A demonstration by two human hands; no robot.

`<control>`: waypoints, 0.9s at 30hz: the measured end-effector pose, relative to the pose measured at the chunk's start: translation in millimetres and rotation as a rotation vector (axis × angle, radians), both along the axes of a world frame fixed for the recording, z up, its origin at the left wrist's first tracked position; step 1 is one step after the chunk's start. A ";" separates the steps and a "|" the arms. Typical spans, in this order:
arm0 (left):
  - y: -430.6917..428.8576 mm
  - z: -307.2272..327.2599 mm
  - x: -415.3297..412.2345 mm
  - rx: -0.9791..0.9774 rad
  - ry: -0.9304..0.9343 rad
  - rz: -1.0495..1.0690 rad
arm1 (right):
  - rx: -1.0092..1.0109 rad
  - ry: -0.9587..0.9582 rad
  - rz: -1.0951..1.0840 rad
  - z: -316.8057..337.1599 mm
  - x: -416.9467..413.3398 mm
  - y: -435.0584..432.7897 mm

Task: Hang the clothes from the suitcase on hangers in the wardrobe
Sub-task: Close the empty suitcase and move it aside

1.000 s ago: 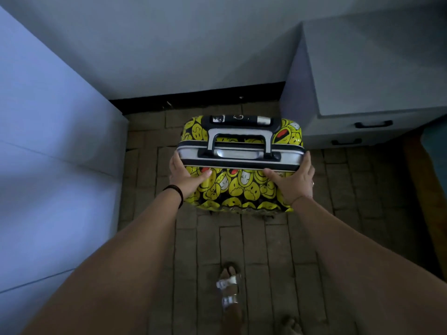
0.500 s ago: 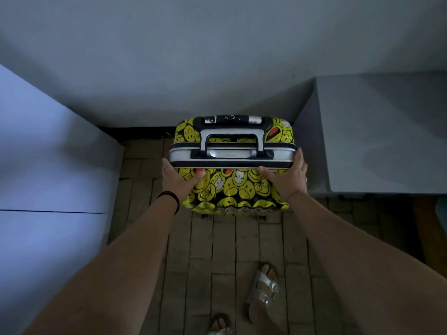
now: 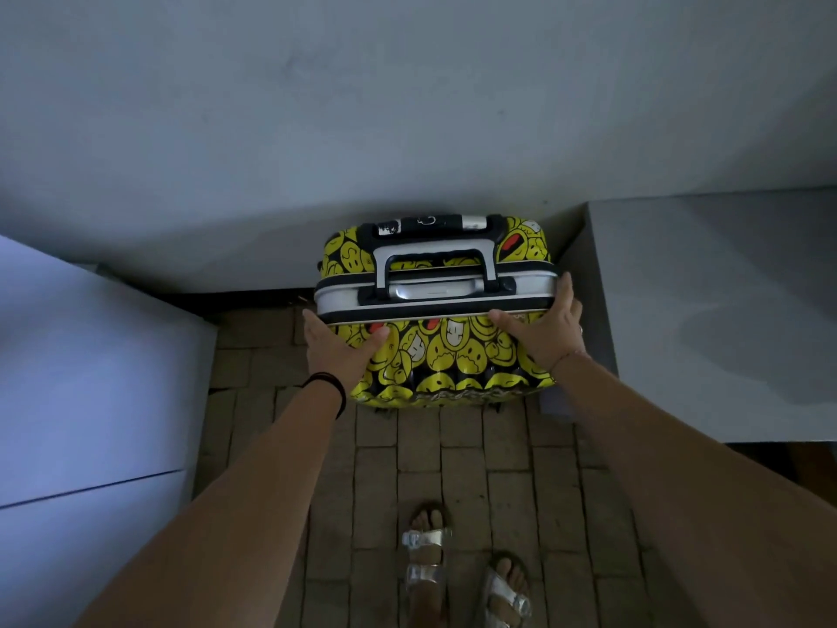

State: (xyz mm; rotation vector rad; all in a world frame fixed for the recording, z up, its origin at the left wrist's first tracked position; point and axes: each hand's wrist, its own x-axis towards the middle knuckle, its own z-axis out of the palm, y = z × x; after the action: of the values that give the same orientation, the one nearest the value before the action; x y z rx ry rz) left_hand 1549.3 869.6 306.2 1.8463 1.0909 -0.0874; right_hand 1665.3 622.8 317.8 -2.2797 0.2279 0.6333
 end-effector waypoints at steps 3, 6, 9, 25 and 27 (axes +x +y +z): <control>-1.4 4.4 16.0 0.016 -0.003 -0.002 | 0.018 0.092 -0.116 -3.4 2.6 -5.0; -5.5 8.2 36.0 0.015 0.002 -0.011 | 0.073 0.169 -0.251 -5.6 10.5 -15.7; -9.1 8.0 43.7 0.031 -0.007 -0.011 | -0.012 0.079 -0.192 -1.5 22.5 -21.5; -35.4 10.6 44.0 0.005 0.017 -0.059 | 0.013 0.026 -0.169 2.7 25.9 -46.5; -40.6 9.7 47.4 0.008 0.015 -0.075 | -0.067 0.005 -0.173 3.5 26.1 -51.0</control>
State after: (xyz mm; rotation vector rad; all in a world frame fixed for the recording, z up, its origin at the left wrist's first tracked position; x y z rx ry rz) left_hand 1596.8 828.9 315.9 1.8969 1.0333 -0.1415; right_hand 1691.3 571.8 321.3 -2.2923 0.4496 0.5485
